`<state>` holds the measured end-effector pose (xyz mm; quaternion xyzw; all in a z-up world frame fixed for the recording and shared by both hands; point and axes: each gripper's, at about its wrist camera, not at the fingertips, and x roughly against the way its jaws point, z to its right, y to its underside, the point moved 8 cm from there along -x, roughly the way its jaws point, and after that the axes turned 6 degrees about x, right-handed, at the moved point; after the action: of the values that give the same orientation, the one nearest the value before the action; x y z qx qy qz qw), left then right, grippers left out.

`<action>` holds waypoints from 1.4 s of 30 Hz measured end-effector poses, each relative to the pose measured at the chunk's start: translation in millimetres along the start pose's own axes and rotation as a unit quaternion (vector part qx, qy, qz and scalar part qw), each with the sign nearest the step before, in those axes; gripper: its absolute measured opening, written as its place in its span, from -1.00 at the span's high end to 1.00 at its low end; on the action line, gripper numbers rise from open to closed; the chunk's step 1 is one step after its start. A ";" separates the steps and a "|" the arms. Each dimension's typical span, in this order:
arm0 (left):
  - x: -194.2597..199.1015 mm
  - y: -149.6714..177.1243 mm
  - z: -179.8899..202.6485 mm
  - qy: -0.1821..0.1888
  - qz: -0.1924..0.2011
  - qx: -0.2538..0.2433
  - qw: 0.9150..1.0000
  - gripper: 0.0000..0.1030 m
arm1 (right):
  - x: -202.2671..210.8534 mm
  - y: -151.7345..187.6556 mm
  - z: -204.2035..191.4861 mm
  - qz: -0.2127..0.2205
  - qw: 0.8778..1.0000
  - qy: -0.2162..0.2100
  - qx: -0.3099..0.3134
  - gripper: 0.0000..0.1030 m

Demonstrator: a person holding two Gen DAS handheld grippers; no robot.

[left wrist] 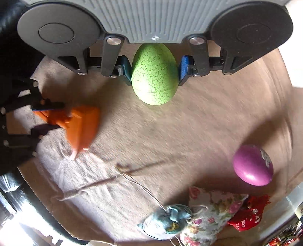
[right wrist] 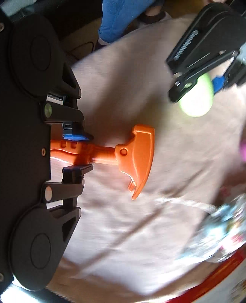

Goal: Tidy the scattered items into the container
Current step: 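Grasp the green egg with the left tool while the right tool grasps the orange hammer, then carry the green egg with the left tool while the right tool carries the hammer to the box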

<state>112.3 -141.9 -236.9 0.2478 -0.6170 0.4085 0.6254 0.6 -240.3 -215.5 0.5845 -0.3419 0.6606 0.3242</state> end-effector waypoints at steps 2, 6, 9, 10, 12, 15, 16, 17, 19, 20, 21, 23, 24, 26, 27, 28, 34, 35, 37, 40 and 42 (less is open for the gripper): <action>-0.7 7.2 4.0 -0.018 -0.009 0.002 1.000 0.03 | 0.6 12.5 0.3 0.003 0.999 0.002 -0.034 0.45; -1.0 16.5 5.1 -0.033 -0.025 0.008 0.999 0.02 | 4.8 18.5 2.5 0.039 0.995 0.002 -0.089 0.28; -2.8 20.2 4.4 -0.036 -0.029 0.018 0.999 -0.23 | 8.2 12.3 6.5 0.073 0.990 0.006 -0.121 0.05; -3.3 20.7 5.2 -0.036 -0.027 0.018 0.999 -0.27 | 8.8 9.7 6.9 0.078 0.989 0.010 -0.125 0.03; -4.4 21.8 7.6 -0.041 -0.028 0.014 0.999 -0.34 | 9.5 4.5 6.7 0.087 0.988 0.020 -0.130 0.02; -4.4 22.8 8.9 -0.050 -0.026 0.008 0.998 -0.34 | 8.6 7.7 19.5 0.090 0.987 0.029 -0.132 0.02; -3.9 22.4 7.8 -0.050 -0.025 0.011 0.998 -0.34 | 11.2 9.5 21.8 0.095 0.986 0.034 -0.136 0.02; -2.9 21.3 5.9 -0.051 -0.020 0.016 0.998 -0.34 | 10.9 11.9 26.4 0.099 0.984 0.038 -0.141 0.02; 0.5 18.1 0.8 -0.055 -0.007 0.024 0.998 -0.34 | 10.1 10.5 30.0 0.102 0.983 0.040 -0.149 0.03; 2.4 16.4 -2.0 -0.056 -0.001 0.027 0.998 -0.34 | 10.7 11.2 29.7 0.106 0.982 0.040 -0.152 0.03; 4.1 14.9 -4.7 -0.058 0.004 0.031 0.998 -0.35 | 9.7 10.3 30.3 0.106 0.982 0.039 -0.155 0.03; 6.7 10.6 -9.4 -0.067 0.020 0.035 0.997 -0.47 | 9.7 11.9 31.5 0.106 0.981 0.041 -0.159 0.03; 7.7 7.5 -10.5 -0.073 0.031 0.035 0.996 -0.54 | 9.5 11.8 32.3 0.106 0.980 0.041 -0.161 0.03; 8.7 -0.5 -12.5 -0.078 0.046 0.036 0.995 -0.54 | 10.4 17.8 30.6 0.103 0.980 0.038 -0.169 0.03; 8.7 -2.5 -12.1 -0.077 0.051 0.040 0.995 -0.54 | 10.4 20.8 29.3 0.101 0.979 0.035 -0.174 0.03; 8.3 -4.5 -11.3 -0.072 0.054 0.045 0.995 -0.54 | 9.6 23.0 27.9 0.098 0.979 0.030 -0.178 0.03; 5.7 -19.7 -1.4 -0.071 0.068 0.052 0.994 -0.53 | 9.2 25.1 29.5 0.105 0.975 0.025 -0.195 0.03; 4.1 -20.1 -0.6 -0.067 0.066 0.053 0.994 -0.46 | 8.7 24.4 29.4 0.105 0.975 0.027 -0.193 0.03; -5.6 -19.6 0.1 -0.055 0.050 0.061 0.995 -0.06 | 8.9 22.9 28.5 0.104 0.977 0.031 -0.185 0.03; -10.0 -16.3 0.0 -0.056 0.037 0.062 0.996 0.05 | 9.3 20.0 25.5 0.102 0.980 0.039 -0.167 0.13; -9.4 -14.2 0.3 -0.060 0.028 0.058 0.996 0.06 | 9.7 18.6 22.3 0.102 0.981 0.030 -0.163 0.38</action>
<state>124.6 -151.7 -243.3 0.2904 -0.6354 0.4458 0.5596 -3.5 -268.9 -205.4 0.4653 -0.4930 0.6432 0.3559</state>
